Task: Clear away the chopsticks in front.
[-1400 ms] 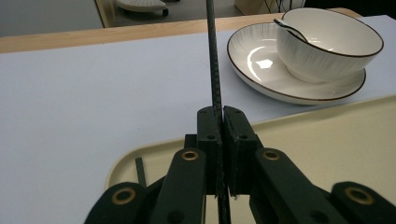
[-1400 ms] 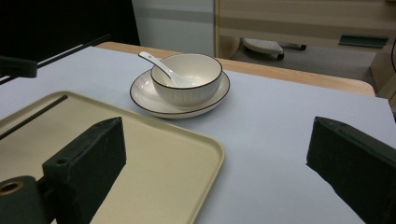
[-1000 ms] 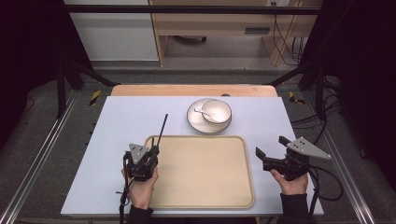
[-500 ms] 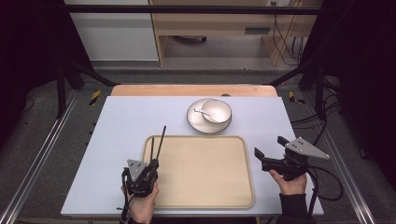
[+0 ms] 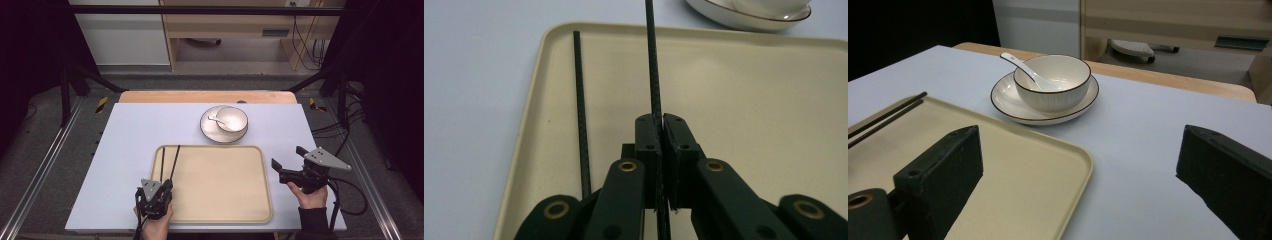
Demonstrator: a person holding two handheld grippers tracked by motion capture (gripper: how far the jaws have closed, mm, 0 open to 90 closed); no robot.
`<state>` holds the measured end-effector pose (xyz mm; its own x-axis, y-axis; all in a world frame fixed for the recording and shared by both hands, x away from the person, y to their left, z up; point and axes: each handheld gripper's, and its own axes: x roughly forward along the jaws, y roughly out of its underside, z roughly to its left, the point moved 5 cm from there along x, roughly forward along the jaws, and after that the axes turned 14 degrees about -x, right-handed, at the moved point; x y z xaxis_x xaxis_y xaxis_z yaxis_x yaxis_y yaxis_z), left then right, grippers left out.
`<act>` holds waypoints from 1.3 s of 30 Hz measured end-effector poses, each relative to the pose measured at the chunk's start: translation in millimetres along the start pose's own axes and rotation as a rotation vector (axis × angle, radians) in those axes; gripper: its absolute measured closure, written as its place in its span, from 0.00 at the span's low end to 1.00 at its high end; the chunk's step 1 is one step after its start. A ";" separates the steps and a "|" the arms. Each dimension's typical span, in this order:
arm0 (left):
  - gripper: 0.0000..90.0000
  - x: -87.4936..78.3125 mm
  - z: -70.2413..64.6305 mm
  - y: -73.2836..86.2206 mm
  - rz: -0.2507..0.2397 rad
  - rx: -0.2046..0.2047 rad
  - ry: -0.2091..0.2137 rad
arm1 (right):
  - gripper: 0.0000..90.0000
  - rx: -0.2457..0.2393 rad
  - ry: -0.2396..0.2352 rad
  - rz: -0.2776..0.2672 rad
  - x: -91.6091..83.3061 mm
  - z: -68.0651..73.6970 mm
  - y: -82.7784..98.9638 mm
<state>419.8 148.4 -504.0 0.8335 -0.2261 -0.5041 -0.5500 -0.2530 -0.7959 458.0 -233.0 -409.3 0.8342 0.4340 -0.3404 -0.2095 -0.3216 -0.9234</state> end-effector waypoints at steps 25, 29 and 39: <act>0.82 3.7 -2.7 0.4 0.106 0.061 -0.027 | 0.05 -0.004 -0.006 0.002 1.0 2.0 -0.7; 0.69 -4.8 -4.0 -16.5 0.062 0.090 0.047 | 0.05 -0.002 -0.002 0.000 0.1 0.9 -0.5; 0.38 -28.5 9.7 -75.8 -0.039 0.156 0.246 | 0.05 0.003 0.003 -0.013 -4.6 -1.7 -1.6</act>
<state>438.3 183.1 -432.5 0.8056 -0.4451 -0.3911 -0.4873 -0.1222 -0.8647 455.4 -235.9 -406.0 0.8385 0.4355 -0.3275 -0.2000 -0.3131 -0.9284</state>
